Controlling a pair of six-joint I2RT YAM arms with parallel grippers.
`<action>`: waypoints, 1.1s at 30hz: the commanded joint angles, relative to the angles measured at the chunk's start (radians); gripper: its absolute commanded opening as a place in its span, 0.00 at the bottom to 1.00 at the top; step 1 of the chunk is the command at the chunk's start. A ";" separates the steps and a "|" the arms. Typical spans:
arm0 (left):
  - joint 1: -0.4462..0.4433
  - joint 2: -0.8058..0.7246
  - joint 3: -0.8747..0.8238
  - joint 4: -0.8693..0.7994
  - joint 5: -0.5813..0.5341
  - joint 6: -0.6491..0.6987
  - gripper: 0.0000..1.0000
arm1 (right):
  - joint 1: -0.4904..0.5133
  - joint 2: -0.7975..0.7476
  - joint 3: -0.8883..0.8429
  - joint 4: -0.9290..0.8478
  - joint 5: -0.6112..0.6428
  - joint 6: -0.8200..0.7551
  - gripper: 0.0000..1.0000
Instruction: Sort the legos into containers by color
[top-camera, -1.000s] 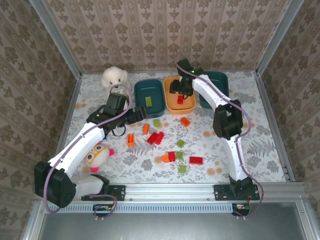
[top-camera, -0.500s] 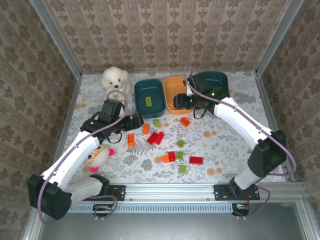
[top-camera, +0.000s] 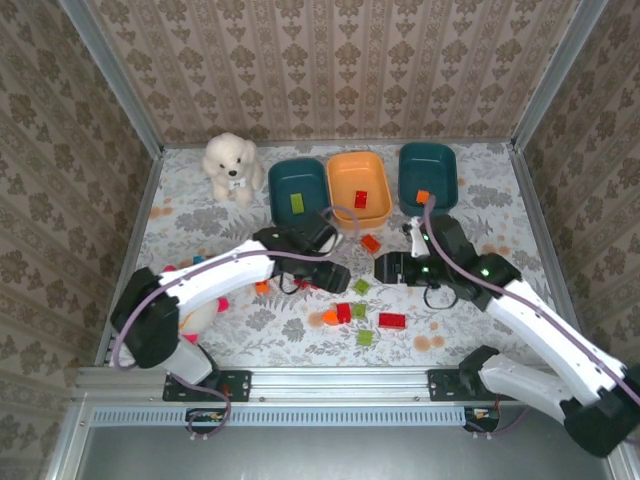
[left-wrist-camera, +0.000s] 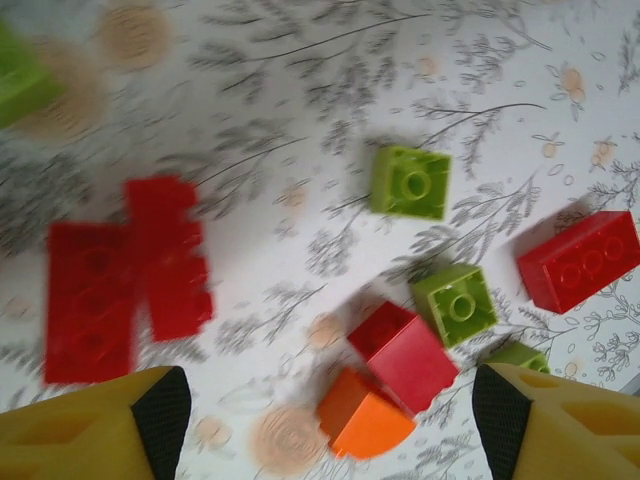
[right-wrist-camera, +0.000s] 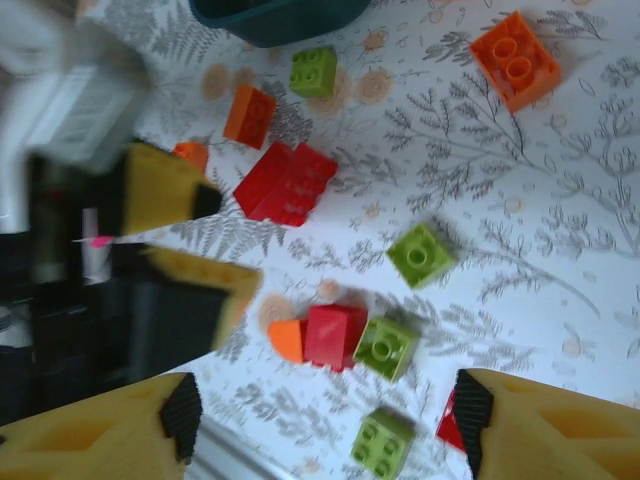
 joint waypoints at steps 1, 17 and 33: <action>-0.038 0.085 0.095 -0.040 -0.058 0.043 0.77 | 0.005 -0.144 -0.024 -0.129 -0.018 0.050 0.76; -0.118 0.451 0.357 -0.101 -0.110 0.055 0.73 | 0.005 -0.419 -0.007 -0.248 0.007 0.124 0.90; -0.144 0.540 0.431 -0.139 -0.242 0.052 0.29 | 0.005 -0.371 0.012 -0.228 -0.016 0.092 0.89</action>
